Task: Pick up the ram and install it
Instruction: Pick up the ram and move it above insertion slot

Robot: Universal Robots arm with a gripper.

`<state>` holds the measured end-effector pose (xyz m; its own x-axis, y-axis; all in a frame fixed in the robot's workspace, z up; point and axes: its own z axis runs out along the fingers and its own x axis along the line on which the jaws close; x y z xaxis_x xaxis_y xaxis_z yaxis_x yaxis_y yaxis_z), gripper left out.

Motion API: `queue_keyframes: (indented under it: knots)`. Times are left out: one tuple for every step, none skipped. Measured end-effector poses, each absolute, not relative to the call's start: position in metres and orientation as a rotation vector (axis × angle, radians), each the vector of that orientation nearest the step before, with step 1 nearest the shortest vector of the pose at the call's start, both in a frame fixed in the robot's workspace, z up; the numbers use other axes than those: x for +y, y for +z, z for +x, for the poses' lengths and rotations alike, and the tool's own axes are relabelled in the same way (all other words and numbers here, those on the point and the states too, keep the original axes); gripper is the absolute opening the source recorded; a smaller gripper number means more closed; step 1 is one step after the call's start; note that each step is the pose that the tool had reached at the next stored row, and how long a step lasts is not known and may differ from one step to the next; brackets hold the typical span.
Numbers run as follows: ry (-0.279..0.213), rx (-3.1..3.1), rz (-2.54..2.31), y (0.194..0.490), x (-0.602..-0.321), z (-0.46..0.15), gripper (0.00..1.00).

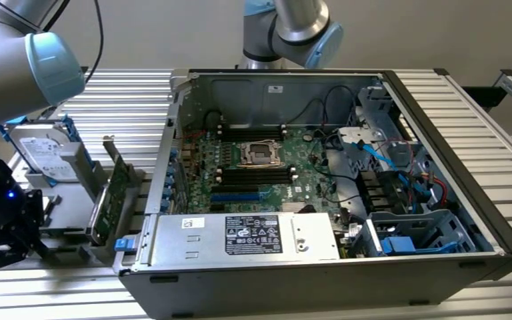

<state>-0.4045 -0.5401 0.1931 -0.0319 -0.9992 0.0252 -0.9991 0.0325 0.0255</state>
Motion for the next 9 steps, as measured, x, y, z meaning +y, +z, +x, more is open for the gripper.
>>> queue_keyframes:
  knots:
    - [-0.001, -2.231, 2.161, 0.1931, -0.5401, -0.4044, 0.14]
    - [-0.001, -2.231, 2.161, 0.1931, -0.5401, -0.4043, 0.14]
    - [-0.001, -2.231, 2.160, 0.1931, -0.5401, -0.4043, 0.14]
    - [-0.002, -2.231, 2.161, 0.1932, -0.5401, -0.4043, 0.14]
    - [-0.002, -2.231, 2.161, 0.1936, -0.5401, -0.4042, 0.14]
    - [-0.002, -2.231, 2.161, 0.1941, -0.5401, -0.4041, 0.14]
    - [-0.002, -2.231, 2.161, 0.1950, -0.5401, -0.4041, 0.14]
    - [-0.002, -2.231, 2.161, 0.1961, -0.5401, -0.4041, 0.14]
    - [-0.002, -2.231, 2.161, 0.1974, -0.5401, -0.4041, 0.14]
